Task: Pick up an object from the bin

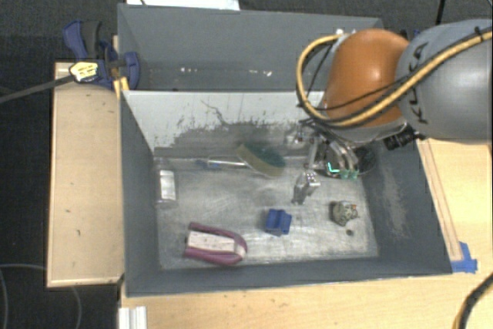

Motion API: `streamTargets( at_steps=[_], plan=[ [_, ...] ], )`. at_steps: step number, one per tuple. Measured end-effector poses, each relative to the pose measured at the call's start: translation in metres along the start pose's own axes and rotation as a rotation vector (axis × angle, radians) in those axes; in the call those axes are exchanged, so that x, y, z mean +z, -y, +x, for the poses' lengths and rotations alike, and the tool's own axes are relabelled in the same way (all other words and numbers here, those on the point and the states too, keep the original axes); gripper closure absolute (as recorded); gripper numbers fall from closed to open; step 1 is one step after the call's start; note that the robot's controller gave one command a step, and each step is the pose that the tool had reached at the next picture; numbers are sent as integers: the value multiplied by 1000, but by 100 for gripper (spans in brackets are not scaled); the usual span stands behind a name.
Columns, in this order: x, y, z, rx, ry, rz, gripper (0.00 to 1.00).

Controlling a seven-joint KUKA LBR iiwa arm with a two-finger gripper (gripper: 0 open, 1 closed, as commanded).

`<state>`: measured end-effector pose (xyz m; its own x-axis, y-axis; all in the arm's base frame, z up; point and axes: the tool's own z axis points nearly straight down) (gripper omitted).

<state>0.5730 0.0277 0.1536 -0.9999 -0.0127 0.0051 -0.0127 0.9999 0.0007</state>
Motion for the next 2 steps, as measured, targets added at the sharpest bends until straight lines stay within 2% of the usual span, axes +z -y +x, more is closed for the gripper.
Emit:
streamTargets(
  at_steps=[1,2],
  plan=[
    [63,-22,41,-61,21,4,0],
    [65,-23,45,-61,3,3,100]
  ],
)
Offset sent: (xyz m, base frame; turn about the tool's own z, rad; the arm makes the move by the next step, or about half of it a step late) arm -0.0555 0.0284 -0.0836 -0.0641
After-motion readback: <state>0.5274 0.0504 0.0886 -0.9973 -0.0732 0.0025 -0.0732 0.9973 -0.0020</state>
